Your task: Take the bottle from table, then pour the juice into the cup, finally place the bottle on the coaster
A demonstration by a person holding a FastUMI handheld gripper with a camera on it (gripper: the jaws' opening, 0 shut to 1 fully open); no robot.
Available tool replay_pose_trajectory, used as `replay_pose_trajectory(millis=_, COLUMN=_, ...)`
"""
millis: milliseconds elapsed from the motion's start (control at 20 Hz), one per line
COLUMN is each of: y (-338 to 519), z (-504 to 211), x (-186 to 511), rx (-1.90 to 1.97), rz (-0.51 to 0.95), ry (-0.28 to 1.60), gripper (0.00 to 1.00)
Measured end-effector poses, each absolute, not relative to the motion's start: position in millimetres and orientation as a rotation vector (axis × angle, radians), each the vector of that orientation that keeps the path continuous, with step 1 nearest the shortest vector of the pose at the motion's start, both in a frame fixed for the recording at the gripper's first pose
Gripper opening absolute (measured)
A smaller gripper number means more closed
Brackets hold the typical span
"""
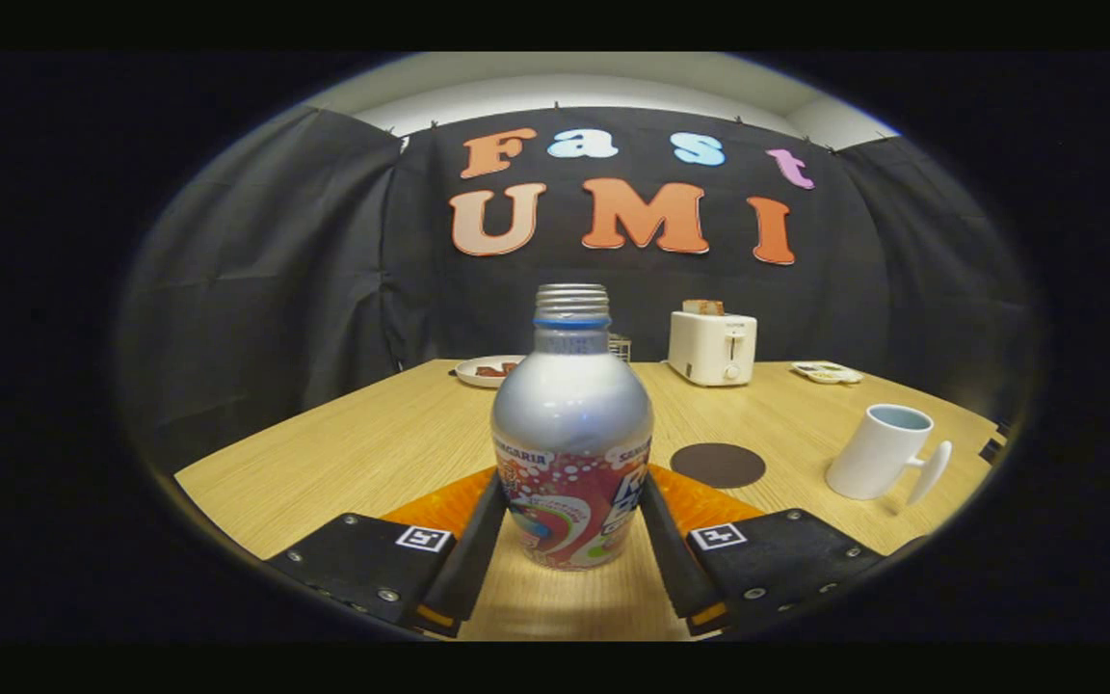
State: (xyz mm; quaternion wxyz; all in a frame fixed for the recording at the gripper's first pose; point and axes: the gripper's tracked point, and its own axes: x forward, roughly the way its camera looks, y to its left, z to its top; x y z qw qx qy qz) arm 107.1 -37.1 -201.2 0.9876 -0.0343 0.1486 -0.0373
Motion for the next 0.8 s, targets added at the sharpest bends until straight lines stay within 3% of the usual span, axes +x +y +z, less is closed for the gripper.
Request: replay_pose_trajectory(millis=800, y=-80.3, z=-169.4, x=136.7, rx=0.488, rz=-0.107, ry=0.285, gripper=0.72)
